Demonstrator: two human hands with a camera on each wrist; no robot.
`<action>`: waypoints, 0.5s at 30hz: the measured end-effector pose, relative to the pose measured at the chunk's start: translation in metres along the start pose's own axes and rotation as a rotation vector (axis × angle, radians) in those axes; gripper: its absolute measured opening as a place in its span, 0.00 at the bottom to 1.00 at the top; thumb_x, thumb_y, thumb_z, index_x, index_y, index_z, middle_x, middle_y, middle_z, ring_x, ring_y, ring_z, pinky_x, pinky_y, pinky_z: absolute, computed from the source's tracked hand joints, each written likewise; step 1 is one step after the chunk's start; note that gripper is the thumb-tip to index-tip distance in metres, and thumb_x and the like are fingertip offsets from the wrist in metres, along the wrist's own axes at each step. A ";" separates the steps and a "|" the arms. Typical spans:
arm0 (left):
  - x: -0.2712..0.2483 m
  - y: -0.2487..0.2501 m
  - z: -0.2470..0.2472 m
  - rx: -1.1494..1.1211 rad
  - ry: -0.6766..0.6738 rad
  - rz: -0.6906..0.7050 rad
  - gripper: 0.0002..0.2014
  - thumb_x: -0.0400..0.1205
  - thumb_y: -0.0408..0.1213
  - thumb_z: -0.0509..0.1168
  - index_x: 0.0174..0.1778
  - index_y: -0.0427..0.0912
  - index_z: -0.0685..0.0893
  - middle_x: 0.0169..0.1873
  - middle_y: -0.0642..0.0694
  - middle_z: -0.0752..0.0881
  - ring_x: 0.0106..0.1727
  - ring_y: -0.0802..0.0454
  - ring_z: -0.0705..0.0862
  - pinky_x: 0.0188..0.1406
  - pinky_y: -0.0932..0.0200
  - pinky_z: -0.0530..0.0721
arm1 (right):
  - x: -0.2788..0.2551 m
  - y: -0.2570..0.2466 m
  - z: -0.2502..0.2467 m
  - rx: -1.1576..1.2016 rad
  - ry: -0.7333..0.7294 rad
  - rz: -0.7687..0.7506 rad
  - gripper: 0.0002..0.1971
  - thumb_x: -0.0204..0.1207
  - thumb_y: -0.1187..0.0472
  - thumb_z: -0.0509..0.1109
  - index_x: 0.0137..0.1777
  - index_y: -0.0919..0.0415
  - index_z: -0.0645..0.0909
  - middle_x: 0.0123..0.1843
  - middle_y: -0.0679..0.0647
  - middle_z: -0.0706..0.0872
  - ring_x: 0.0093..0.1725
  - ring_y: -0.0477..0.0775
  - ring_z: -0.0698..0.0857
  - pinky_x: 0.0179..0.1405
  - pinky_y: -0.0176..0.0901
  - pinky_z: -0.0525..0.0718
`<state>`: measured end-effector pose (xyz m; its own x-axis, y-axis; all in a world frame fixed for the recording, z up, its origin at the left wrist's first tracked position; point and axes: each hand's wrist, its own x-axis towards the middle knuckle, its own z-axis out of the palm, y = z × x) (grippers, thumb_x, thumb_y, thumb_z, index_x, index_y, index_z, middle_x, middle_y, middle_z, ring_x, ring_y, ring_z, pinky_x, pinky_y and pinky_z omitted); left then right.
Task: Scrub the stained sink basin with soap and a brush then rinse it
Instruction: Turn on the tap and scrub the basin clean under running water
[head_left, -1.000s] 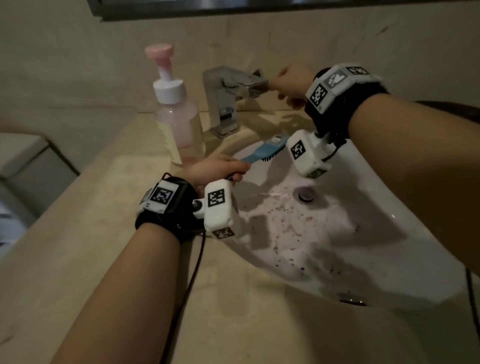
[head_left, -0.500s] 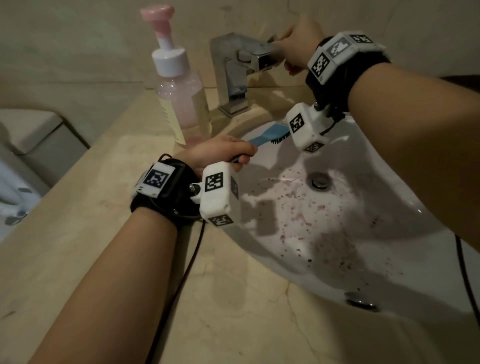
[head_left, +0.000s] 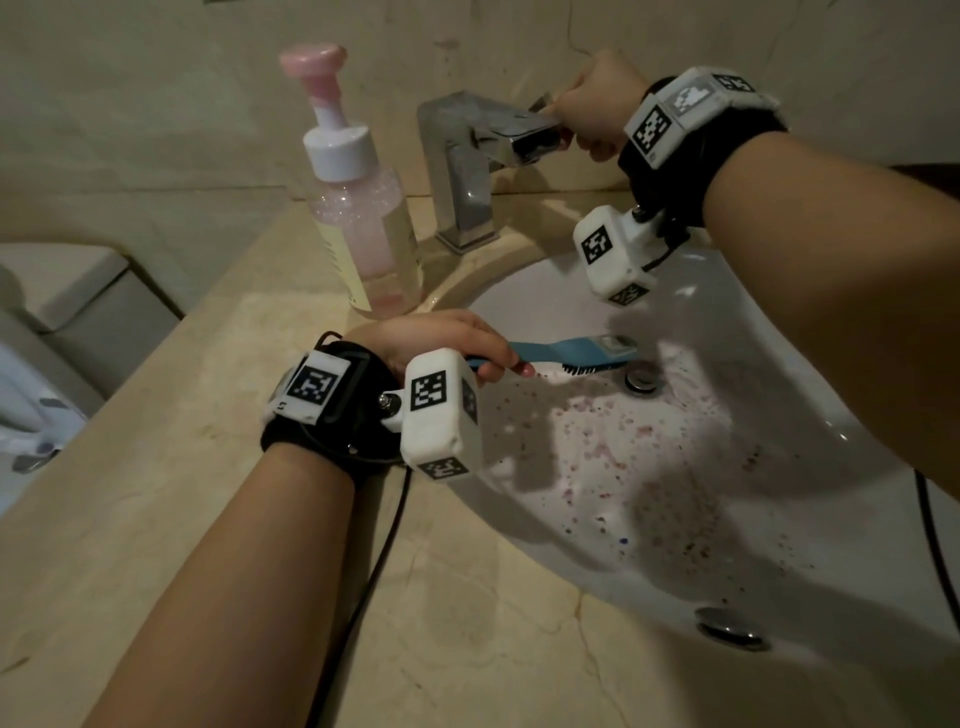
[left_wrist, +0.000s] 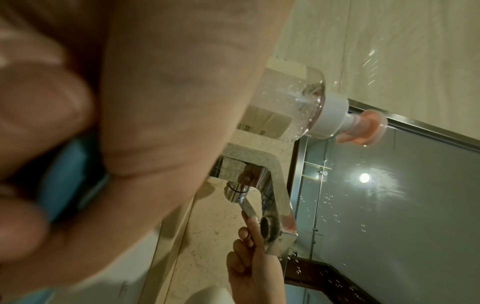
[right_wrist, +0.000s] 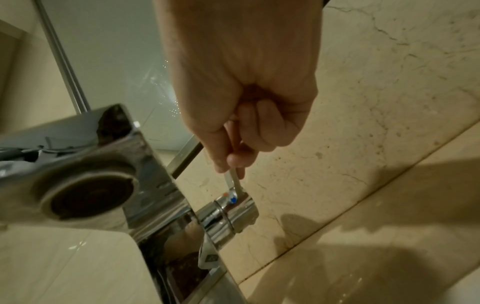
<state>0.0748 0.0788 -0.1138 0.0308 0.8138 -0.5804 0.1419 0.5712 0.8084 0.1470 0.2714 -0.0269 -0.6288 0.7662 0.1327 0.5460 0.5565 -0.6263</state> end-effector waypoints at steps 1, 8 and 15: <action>0.000 0.000 0.001 0.008 -0.003 0.002 0.12 0.86 0.28 0.51 0.48 0.32 0.81 0.15 0.53 0.74 0.11 0.63 0.71 0.12 0.74 0.71 | 0.000 0.000 0.001 -0.012 -0.009 -0.003 0.15 0.80 0.57 0.63 0.30 0.55 0.74 0.28 0.48 0.75 0.24 0.45 0.71 0.24 0.33 0.69; -0.002 0.000 0.002 -0.054 0.009 0.005 0.13 0.86 0.28 0.49 0.48 0.33 0.80 0.15 0.53 0.74 0.11 0.63 0.70 0.11 0.75 0.69 | 0.002 0.006 0.002 0.018 -0.024 -0.020 0.17 0.80 0.55 0.65 0.31 0.63 0.79 0.26 0.52 0.74 0.23 0.48 0.66 0.21 0.38 0.65; -0.002 0.002 0.006 -0.041 0.013 0.011 0.11 0.86 0.26 0.48 0.57 0.29 0.74 0.14 0.53 0.76 0.11 0.63 0.72 0.12 0.75 0.71 | 0.011 0.011 -0.001 -0.010 -0.062 -0.032 0.19 0.80 0.54 0.66 0.27 0.59 0.74 0.27 0.52 0.73 0.23 0.48 0.66 0.23 0.39 0.65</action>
<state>0.0809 0.0778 -0.1115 0.0192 0.8214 -0.5700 0.1009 0.5656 0.8185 0.1465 0.2865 -0.0314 -0.6791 0.7266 0.1041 0.5304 0.5838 -0.6148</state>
